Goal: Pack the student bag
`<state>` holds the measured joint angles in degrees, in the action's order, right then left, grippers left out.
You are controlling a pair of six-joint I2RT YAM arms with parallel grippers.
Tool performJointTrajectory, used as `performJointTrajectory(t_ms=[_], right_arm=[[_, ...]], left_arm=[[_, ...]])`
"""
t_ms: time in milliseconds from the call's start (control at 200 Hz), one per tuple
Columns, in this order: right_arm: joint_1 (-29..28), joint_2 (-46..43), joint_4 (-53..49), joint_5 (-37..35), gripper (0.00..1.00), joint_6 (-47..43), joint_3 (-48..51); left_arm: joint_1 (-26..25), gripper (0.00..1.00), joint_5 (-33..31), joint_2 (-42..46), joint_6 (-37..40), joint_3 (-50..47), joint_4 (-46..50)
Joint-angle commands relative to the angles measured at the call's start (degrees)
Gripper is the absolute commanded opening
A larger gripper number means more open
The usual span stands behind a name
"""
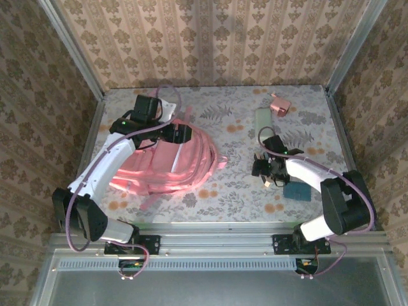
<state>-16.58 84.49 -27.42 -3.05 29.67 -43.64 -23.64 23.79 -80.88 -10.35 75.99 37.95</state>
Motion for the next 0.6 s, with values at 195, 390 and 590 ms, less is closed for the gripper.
performJointTrajectory(t_ms=[195,390,590], right_arm=[[-1.48,1.33,1.60,-3.26,0.73,0.22,0.48],[-1.51,-0.35,2.12,-1.55,0.53,0.93,0.48],[-1.56,-4.41,2.44,1.14,0.51,1.45,0.40]], left_arm=[[2.01,0.77,-1.52,-0.62,-1.21,-0.80,0.57],[2.58,0.77,-7.47,-3.79,-3.95,-0.52,2.52],[2.46,0.77,-5.07,-9.53,-5.76,-0.23,4.09]])
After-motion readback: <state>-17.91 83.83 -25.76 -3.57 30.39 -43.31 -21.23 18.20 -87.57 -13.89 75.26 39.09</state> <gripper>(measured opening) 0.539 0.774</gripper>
